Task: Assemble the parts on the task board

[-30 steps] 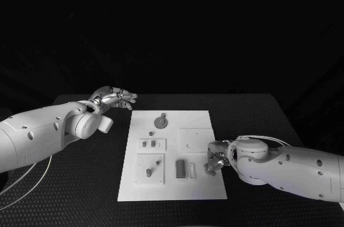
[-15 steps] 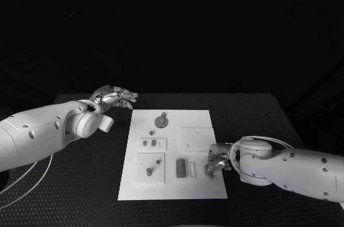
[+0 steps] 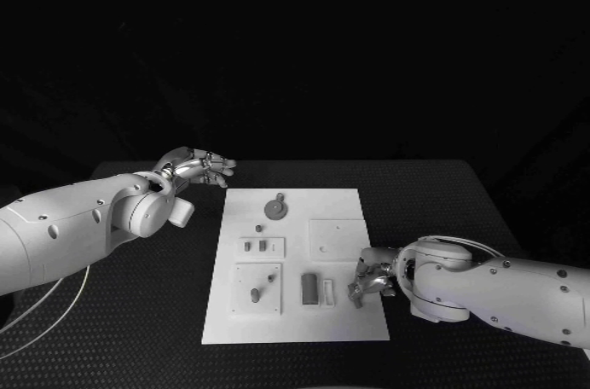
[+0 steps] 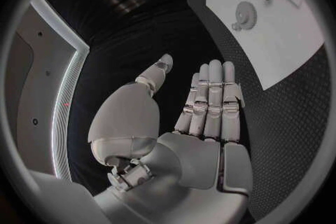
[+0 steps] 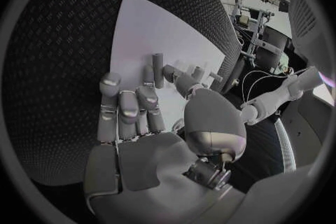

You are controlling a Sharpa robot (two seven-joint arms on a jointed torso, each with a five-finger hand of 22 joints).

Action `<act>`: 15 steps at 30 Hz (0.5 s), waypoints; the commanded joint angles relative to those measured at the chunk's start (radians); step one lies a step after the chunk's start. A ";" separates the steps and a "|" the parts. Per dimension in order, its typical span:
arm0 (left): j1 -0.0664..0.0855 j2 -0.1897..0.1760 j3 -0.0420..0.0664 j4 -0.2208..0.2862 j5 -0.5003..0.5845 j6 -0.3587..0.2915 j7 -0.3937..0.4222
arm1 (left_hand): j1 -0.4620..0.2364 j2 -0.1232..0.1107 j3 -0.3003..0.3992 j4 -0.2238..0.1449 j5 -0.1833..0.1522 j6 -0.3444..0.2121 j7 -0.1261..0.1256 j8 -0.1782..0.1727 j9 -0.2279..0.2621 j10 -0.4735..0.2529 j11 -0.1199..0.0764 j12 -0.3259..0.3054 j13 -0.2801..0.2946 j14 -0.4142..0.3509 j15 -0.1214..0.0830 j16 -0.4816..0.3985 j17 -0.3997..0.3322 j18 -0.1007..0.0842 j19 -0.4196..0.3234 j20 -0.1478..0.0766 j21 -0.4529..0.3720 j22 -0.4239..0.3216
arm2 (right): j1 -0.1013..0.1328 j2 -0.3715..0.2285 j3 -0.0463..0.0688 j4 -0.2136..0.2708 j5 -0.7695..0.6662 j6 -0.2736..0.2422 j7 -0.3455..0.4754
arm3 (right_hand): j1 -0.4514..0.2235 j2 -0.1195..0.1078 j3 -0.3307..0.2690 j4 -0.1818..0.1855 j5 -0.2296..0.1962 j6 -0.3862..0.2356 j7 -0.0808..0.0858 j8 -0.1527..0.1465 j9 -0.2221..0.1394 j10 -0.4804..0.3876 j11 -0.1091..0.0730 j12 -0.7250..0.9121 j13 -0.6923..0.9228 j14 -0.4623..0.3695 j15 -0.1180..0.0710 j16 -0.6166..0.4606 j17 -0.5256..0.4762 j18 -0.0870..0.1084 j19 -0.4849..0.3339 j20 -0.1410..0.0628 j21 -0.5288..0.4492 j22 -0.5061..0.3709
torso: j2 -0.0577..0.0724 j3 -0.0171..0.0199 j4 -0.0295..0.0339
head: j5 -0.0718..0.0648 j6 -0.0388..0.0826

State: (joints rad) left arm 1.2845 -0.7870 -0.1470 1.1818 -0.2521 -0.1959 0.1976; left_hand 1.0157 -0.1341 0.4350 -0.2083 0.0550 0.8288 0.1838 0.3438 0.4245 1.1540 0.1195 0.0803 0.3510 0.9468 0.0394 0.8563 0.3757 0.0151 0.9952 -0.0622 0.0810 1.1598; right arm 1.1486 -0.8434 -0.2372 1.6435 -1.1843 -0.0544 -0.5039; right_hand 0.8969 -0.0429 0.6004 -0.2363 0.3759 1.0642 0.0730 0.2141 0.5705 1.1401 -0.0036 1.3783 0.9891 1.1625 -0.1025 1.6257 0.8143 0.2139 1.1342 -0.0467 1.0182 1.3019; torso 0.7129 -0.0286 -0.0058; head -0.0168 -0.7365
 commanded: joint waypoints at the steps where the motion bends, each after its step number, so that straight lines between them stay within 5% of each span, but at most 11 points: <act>1: 0.001 0.002 0.000 0.003 -0.003 0.009 0.007 | 0.002 0.006 -0.002 -0.005 -0.004 0.005 0.000 0.003 -0.002 0.001 -0.002 0.003 0.002 0.000 0.004 -0.005 0.001 0.002 0.000 0.007 -0.005 0.001 | 0.001 0.002 -0.001 -0.001 0.115 -0.055 -0.005 | 0.047 0.054 0.062 -0.053 0.001 -0.030 0.034 0.006 0.006 0.010 0.000 0.004 0.000 0.009 -0.003 -0.003 0.000 0.048 0.006 -0.001 0.004 -0.002 | 0.000 -0.0008 0.0004 | 0.001 0.000; 15: 0.001 0.002 0.000 0.004 -0.004 0.009 0.007 | 0.002 0.005 -0.002 -0.005 -0.004 0.005 0.000 0.003 -0.002 0.001 -0.002 0.003 0.002 0.000 0.004 -0.005 0.002 0.002 0.000 0.007 -0.005 0.002 | 0.003 0.038 0.000 -0.015 0.234 -0.098 -0.024 | 0.040 0.052 0.063 -0.051 0.001 -0.029 0.033 0.007 0.004 0.011 -0.001 0.004 0.000 0.011 -0.004 -0.004 0.000 0.048 0.008 -0.002 0.004 -0.003 | 0.000 -0.0013 -0.0006 | 0.005 0.000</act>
State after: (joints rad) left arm 1.2845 -0.7871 -0.1471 1.1828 -0.2524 -0.1959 0.1973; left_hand 1.0157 -0.1342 0.4350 -0.2083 0.0550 0.8288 0.1838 0.3438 0.4237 1.1540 0.1195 0.0803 0.3515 0.9468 0.0394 0.8563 0.3756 0.0151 0.9952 -0.0622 0.0810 1.1598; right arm 1.1520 -0.8082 -0.2376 1.6310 -0.9985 -0.1279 -0.5179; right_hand 0.8988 -0.0410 0.6588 -0.2898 0.3757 1.0499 0.0872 0.2177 0.5664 1.1447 -0.0033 1.3783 0.9891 1.1637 -0.1037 1.6257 0.8143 0.2139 1.1343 -0.0465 1.0182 1.2999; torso 0.7129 -0.0297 -0.0058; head -0.0108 -0.7361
